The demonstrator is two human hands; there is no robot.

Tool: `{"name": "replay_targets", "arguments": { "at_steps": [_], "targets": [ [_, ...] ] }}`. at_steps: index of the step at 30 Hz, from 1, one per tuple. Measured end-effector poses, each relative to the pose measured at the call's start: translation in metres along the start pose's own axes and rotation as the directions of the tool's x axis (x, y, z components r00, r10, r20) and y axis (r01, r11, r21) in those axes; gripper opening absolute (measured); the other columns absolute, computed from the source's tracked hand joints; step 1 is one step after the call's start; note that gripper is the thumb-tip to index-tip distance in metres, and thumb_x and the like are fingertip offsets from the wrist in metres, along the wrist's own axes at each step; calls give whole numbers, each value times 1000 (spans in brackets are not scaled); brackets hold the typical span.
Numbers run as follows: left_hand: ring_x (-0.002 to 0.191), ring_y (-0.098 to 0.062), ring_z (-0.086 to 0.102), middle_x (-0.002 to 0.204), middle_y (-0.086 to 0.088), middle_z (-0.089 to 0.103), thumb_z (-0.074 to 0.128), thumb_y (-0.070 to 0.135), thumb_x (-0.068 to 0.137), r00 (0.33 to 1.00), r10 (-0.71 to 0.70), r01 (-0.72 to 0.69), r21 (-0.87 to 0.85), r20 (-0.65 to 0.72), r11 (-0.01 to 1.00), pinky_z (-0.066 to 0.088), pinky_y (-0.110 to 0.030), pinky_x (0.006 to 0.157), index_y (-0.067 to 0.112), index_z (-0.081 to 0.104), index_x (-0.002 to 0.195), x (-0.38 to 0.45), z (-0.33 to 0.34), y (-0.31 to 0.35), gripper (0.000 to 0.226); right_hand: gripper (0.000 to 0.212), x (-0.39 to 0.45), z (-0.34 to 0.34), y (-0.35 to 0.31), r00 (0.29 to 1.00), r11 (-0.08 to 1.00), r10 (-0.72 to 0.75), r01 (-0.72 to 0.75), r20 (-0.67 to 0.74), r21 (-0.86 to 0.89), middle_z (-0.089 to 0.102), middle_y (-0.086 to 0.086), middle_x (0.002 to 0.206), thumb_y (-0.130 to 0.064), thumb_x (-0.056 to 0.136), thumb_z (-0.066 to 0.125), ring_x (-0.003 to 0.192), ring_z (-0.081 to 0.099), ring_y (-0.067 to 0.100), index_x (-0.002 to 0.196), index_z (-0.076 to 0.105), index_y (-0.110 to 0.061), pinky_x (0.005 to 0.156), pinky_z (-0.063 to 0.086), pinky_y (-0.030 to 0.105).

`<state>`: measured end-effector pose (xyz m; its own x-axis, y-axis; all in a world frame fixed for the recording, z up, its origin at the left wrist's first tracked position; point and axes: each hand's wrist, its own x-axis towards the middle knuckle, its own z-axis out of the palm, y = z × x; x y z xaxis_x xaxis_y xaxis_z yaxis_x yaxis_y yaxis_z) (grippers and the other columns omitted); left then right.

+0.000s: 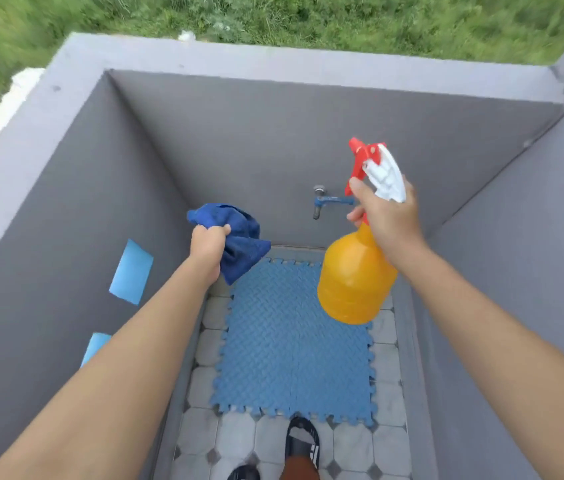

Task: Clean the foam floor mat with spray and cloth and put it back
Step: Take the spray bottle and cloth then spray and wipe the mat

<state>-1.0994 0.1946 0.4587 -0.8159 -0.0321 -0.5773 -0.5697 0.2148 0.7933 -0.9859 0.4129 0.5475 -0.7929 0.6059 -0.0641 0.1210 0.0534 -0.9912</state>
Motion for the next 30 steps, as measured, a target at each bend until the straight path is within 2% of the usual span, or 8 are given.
{"name": "replay_targets", "arguments": {
  "at_steps": [3, 7, 11, 14, 17, 22, 26, 30],
  "targets": [
    [102, -31, 62, 111, -15, 62, 56, 19, 91, 999, -21, 20, 26, 50, 999, 52, -42, 83, 3, 50, 123, 11, -22, -66, 37, 19, -52, 17, 71, 962, 966, 231, -208, 146, -153, 63, 0, 85, -43, 93, 61, 48, 59, 12, 110, 67, -36, 52, 46, 22],
    [97, -25, 65, 107, -9, 67, 65, 18, 87, 998, 0, -1, 14, 69, 1000, 54, -37, 77, 13, 59, 117, 34, -44, -164, 32, 27, -110, 43, 195, 888, 884, 413, -337, 202, -324, 57, 2, 74, -44, 92, 62, 53, 58, 13, 80, 64, -20, 45, 43, 14],
    [97, -22, 65, 105, -6, 67, 66, 17, 87, 991, -34, 31, 19, 129, 999, 53, -34, 77, 16, 62, 108, 62, -52, -249, 21, 28, -144, 58, 329, 860, 849, 486, -423, 153, -317, 53, 8, 78, -27, 89, 70, 69, 55, 19, 95, 60, -2, 48, 46, 14],
    [85, -16, 63, 90, -1, 65, 53, 7, 94, 985, -70, 69, 11, 160, 998, 49, -27, 74, 16, 61, 89, 76, -50, -305, 13, 28, -162, 64, 403, 855, 838, 505, -455, 114, -302, 55, 3, 85, -22, 87, 73, 72, 54, 14, 105, 58, -7, 53, 51, 16],
    [71, -11, 58, 79, 4, 60, 46, 1, 94, 984, -122, 125, -16, 129, 992, 43, -22, 62, 14, 58, 82, 91, -40, -344, 22, 31, -167, 71, 451, 846, 821, 523, -467, 105, -327, 56, 2, 88, -25, 86, 73, 68, 54, 11, 107, 56, -9, 59, 55, 21],
    [65, -11, 53, 77, 3, 55, 47, 2, 94, 986, -119, 121, -14, 114, 993, 39, -20, 52, 15, 53, 81, 118, -26, -371, 19, 34, -161, 87, 491, 810, 785, 569, -483, 144, -388, 57, -3, 75, -35, 82, 76, 69, 58, 17, 94, 59, -9, 83, 55, 50],
    [70, -15, 57, 82, 1, 58, 54, 15, 93, 989, -78, 79, 1, 127, 997, 42, -20, 51, 11, 58, 92, 145, -20, -380, 5, 33, -153, 94, 512, 833, 778, 547, -472, 77, -416, 55, -4, 63, -38, 82, 74, 67, 59, 19, 72, 51, -16, 84, 55, 49],
    [91, -18, 64, 99, -5, 66, 64, 32, 89, 994, -13, 12, 15, 105, 1000, 48, -27, 71, 11, 59, 110, 189, -4, -391, 30, 34, -134, 96, 541, 812, 777, 570, -485, 124, -402, 55, -1, 75, -40, 84, 73, 60, 66, 13, 84, 54, -11, 80, 56, 39]
  ]
}}
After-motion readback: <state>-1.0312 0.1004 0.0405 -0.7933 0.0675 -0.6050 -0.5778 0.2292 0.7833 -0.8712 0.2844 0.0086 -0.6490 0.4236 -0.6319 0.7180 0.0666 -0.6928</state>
